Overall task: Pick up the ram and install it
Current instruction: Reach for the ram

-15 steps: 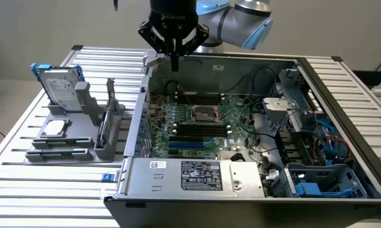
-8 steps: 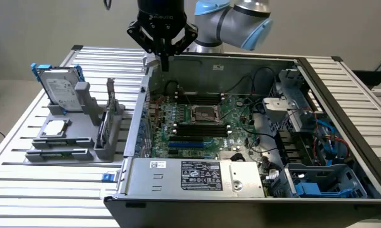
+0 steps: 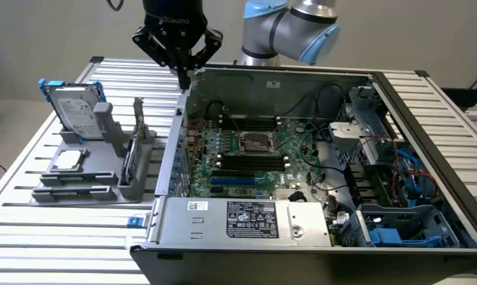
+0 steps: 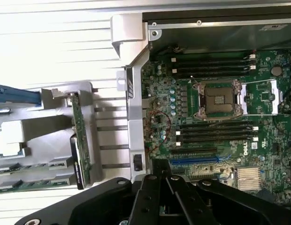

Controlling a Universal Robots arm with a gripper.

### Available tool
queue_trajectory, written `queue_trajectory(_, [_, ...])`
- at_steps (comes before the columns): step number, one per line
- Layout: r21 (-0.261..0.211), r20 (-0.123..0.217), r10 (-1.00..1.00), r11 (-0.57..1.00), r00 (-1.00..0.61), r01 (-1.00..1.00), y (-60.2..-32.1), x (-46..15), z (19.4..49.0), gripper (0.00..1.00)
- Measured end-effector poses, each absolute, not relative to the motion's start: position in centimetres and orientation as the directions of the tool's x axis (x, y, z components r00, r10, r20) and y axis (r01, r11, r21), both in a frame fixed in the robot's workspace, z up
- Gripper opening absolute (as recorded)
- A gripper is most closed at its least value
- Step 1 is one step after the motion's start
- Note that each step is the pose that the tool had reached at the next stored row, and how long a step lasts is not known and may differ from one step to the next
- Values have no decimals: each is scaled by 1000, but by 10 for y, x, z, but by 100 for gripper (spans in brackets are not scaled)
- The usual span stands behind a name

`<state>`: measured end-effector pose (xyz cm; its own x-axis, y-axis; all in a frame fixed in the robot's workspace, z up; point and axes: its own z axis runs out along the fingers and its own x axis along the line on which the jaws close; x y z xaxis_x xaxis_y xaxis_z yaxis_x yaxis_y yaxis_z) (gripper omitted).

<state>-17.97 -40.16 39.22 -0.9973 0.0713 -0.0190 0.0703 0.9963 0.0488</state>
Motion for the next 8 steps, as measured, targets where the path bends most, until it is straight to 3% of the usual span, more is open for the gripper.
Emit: queue_trajectory(8, [49,-19,71,996,-997,70,-407,-216,392,11])
